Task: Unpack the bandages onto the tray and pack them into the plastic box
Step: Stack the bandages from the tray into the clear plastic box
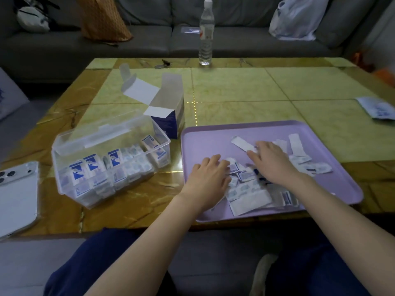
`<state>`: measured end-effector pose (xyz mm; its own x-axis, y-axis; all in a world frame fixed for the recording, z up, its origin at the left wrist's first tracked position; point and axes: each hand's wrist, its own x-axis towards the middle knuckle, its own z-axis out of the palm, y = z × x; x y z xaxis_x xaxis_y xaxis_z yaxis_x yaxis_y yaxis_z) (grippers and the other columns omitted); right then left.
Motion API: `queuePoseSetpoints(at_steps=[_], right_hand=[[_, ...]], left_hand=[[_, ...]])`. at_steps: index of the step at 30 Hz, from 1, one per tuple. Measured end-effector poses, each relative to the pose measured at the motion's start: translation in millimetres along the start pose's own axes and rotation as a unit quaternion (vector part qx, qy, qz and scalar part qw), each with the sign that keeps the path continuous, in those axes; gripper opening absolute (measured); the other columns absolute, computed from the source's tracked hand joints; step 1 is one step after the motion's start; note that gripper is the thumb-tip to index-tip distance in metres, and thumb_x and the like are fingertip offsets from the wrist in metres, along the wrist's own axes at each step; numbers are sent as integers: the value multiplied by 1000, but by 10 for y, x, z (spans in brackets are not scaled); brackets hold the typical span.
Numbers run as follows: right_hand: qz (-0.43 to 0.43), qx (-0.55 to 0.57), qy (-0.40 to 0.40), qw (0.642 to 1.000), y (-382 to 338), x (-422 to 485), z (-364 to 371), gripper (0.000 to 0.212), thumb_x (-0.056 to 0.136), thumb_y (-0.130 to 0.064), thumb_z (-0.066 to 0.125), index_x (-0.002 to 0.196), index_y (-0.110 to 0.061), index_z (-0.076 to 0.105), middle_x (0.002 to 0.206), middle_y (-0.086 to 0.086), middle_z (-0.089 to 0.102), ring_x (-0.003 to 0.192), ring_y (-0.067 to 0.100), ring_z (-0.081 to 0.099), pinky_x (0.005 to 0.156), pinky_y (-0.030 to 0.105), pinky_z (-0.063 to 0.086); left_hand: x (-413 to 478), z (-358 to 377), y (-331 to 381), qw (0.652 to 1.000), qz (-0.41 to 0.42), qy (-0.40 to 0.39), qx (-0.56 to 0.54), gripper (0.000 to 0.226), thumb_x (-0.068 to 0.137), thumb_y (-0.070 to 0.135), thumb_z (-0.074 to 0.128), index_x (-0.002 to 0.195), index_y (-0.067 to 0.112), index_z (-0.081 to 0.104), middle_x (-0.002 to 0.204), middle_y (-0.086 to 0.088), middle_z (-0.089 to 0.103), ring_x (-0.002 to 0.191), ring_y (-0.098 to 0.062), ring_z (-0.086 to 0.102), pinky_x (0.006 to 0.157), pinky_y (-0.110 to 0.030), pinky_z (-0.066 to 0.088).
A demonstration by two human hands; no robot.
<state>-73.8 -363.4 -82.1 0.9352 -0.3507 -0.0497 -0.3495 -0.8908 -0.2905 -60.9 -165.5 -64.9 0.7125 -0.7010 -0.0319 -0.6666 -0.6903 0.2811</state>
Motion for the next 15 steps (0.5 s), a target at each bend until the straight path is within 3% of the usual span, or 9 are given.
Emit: queuePoseSetpoints(at_steps=[3,7,10,12,15], right_hand=[[-95,43,-5,994,-125,-111,0,37,96,-33,44,122,-7,49,127,13,52,118,29,45,98,38,37],[-133,178,-33,974,-192,-200,-88,39,98,-29,42,135,-15,41,138,3,45,126,18,44,102,30,35],[-95,161,46,981,-119,-181,-181,43,96,-25,48,136,-13,39,141,5,42,131,20,36,105,28,27],[-41,103,61,992,-3,-158,-234,58,90,-29,58,139,-10,33,143,9,38,134,25,30,108,33,24],[32,28,-40,998,206,-150,-270,84,79,-38,71,144,-11,25,147,12,31,135,32,28,108,41,28]], left_hand=[[67,36,70,1000,10,2,5,36,98,30,39,132,18,42,143,-6,33,128,-25,33,102,-37,28],[92,72,77,1000,23,21,-2,31,99,31,37,127,21,46,138,-2,38,122,-22,38,100,-35,31],[81,61,43,999,2,35,-1,35,101,33,33,133,22,42,138,0,38,122,-21,38,98,-34,29],[76,57,13,999,-7,32,7,38,99,34,36,135,22,39,139,1,37,123,-20,37,99,-34,28],[76,76,-3,999,-8,28,13,36,98,35,39,132,23,41,136,2,39,120,-19,38,99,-34,30]])
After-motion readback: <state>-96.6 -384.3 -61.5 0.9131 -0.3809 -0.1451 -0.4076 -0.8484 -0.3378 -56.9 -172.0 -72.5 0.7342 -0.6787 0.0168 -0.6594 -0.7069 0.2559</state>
